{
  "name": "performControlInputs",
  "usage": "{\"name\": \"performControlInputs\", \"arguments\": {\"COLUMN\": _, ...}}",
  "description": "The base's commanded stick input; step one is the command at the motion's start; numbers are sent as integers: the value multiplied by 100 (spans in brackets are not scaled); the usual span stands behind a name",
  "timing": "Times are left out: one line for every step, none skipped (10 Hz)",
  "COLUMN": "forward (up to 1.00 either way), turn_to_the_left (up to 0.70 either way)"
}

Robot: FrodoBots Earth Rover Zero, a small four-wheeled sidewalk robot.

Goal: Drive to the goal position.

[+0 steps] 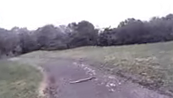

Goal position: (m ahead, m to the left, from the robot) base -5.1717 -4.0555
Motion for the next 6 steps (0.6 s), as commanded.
{"name": "performControlInputs", "arguments": {"forward": 0, "turn_to_the_left": -85}}
{"name": "performControlInputs", "arguments": {"forward": 0, "turn_to_the_left": -85}}
{"name": "performControlInputs", "arguments": {"forward": 0, "turn_to_the_left": -85}}
{"name": "performControlInputs", "arguments": {"forward": 0, "turn_to_the_left": -85}}
{"name": "performControlInputs", "arguments": {"forward": 0, "turn_to_the_left": -85}}
{"name": "performControlInputs", "arguments": {"forward": 0, "turn_to_the_left": -85}}
